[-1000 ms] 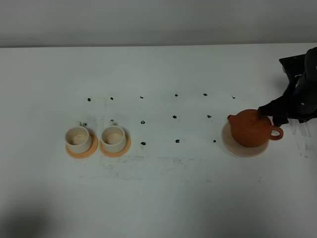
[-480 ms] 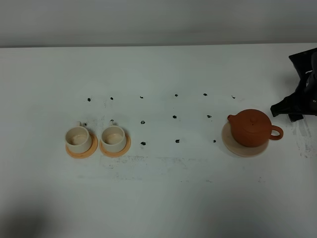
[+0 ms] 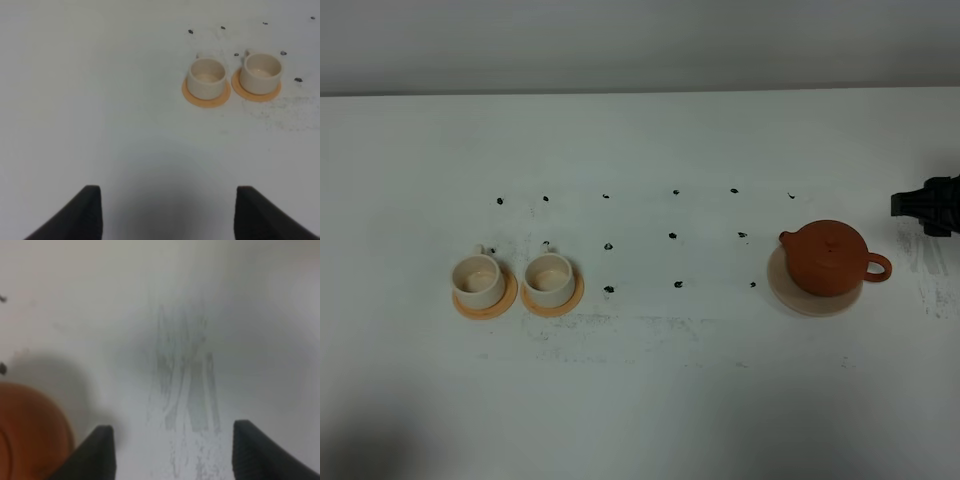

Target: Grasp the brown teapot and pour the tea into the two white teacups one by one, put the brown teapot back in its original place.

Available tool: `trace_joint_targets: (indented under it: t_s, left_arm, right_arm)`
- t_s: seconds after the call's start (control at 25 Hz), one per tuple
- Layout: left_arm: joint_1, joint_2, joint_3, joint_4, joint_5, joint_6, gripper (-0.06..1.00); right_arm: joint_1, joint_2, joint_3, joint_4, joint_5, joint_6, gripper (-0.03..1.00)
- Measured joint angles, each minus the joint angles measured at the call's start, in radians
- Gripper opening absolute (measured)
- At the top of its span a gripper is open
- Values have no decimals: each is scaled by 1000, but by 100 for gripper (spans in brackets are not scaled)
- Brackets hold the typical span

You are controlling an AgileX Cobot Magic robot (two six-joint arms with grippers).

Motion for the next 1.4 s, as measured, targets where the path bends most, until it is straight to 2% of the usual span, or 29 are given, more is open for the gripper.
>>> trace_joint_targets:
  t_s: [0.2, 0.48, 1.04, 1.4]
  left_arm:
    - [0, 0, 0, 0, 0, 0, 58]
    - [0, 0, 0, 0, 0, -2, 58]
    - [0, 0, 0, 0, 0, -2, 58]
    - [0, 0, 0, 0, 0, -2, 58]
  right_arm:
    - [-6, 44, 58, 12, -149, 5, 52]
    - [-6, 173, 59, 13, -201, 5, 52]
    - [1, 162, 59, 29, -79, -24, 52]
    - [16, 161, 59, 34, -79, -102, 52]
